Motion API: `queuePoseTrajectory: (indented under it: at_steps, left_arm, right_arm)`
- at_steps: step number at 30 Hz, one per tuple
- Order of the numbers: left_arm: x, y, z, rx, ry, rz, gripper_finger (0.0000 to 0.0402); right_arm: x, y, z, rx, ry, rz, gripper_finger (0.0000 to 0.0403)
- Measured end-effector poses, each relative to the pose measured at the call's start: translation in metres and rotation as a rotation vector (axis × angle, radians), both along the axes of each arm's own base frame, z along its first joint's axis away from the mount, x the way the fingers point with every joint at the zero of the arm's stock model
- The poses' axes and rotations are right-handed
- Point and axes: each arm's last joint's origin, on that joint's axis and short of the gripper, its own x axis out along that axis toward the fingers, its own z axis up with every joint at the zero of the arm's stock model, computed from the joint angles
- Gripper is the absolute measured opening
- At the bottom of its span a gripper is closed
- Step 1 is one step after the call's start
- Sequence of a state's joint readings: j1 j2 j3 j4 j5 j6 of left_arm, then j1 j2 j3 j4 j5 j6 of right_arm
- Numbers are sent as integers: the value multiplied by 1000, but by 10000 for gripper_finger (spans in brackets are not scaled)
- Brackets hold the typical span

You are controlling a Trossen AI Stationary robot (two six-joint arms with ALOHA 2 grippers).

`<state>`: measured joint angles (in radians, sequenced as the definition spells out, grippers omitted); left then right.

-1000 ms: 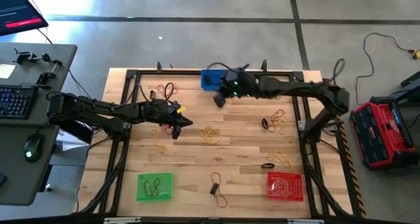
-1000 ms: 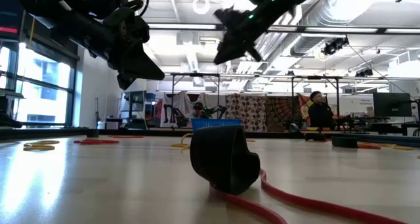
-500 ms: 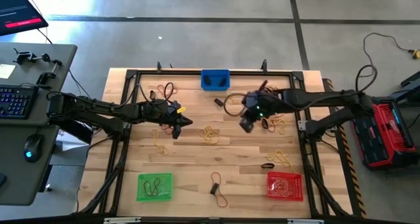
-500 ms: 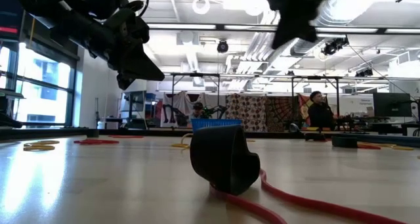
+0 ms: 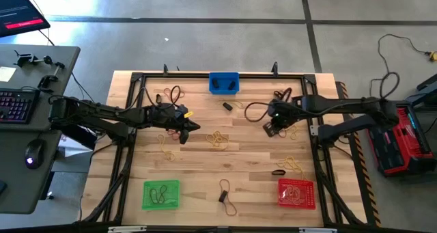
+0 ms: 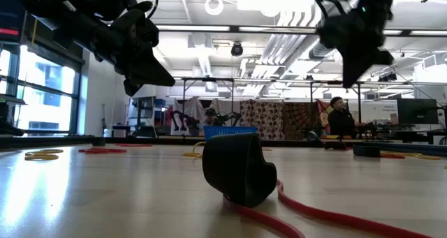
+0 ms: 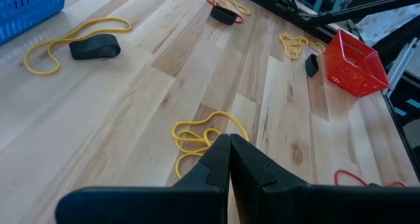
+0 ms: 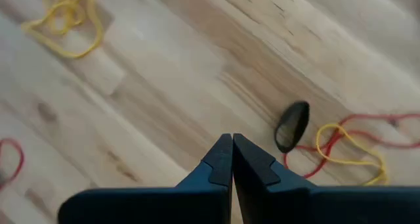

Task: Sort rubber bands into baskets
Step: Put the red rubber band into the green basket

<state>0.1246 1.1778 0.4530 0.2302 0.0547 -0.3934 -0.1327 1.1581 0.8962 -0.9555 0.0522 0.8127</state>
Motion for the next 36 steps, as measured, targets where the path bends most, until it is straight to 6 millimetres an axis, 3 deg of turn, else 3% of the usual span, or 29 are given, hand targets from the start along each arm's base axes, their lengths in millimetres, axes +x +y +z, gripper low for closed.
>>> queuePoseTrajectory:
  at_steps: [4,9,18,36]
  left_arm:
    - [0,0,0,-14,-1,8,0]
    - [0,0,0,-14,-1,8,0]
    - [0,0,0,-21,-1,7,0]
    - [0,0,0,-17,-1,19,0]
  right_arm:
    - [-21,-12,-17,34,-46,-156,0]
    - [-38,-23,-24,61,-53,-260,0]
    - [-51,-42,-26,24,9,-380,6]
    - [-65,-61,-27,-20,62,-476,89]
